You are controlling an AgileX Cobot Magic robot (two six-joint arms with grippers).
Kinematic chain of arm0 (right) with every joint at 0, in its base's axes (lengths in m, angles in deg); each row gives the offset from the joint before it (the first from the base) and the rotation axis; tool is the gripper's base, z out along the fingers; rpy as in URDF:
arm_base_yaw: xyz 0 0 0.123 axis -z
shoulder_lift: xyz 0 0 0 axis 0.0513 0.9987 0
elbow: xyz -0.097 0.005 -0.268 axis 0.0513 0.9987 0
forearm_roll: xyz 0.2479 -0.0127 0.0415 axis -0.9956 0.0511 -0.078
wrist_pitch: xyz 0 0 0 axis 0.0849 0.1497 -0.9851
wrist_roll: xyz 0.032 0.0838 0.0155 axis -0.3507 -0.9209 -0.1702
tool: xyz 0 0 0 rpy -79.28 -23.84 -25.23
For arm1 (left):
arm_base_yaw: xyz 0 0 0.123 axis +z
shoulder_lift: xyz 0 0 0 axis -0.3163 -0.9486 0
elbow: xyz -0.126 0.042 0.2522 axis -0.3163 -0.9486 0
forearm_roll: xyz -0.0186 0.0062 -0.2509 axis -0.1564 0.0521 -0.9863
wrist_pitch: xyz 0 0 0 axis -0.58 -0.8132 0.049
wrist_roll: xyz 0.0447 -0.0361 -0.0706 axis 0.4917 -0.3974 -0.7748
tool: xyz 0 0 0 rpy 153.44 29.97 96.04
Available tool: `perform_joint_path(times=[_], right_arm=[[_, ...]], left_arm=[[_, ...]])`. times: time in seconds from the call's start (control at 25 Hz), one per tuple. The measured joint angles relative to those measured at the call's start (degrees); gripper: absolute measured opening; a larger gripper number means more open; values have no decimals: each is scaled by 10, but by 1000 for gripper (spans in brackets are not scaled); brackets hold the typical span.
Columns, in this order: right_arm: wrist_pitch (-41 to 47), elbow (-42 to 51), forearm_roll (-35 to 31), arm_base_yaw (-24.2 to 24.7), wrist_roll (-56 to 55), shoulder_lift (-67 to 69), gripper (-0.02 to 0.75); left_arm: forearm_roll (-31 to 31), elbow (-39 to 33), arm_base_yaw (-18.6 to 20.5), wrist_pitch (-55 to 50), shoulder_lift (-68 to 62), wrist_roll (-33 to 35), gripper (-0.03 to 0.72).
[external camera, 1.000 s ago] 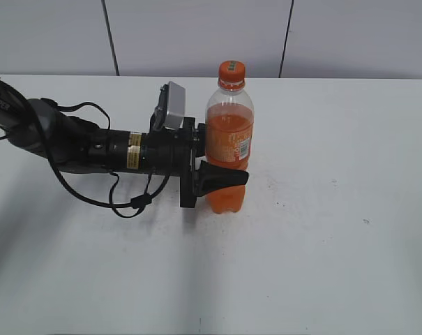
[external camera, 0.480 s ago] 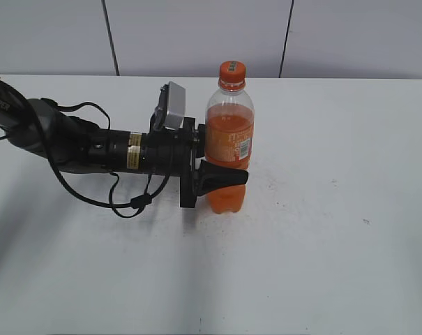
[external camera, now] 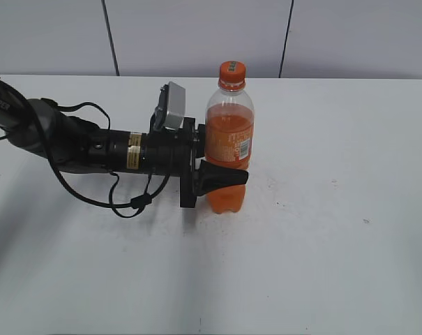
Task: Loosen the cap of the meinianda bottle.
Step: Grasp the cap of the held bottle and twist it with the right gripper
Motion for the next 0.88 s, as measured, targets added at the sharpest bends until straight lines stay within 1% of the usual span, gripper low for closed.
perform_joint_path(times=[0.28, 0.52, 0.72, 0.88], right_arm=[[-1, 0, 1, 0, -1, 0, 524], [-10, -6, 6, 0, -38, 9, 524], [-19, -40, 6, 0, -42, 109, 524], [-36, -84, 6, 0, -43, 223, 524]], left_arm=[[0, 0, 0, 0, 0, 0, 409], [0, 0, 0, 0, 0, 0, 409], [0, 0, 0, 0, 0, 0, 409], [-1, 0, 0, 0, 0, 0, 409]])
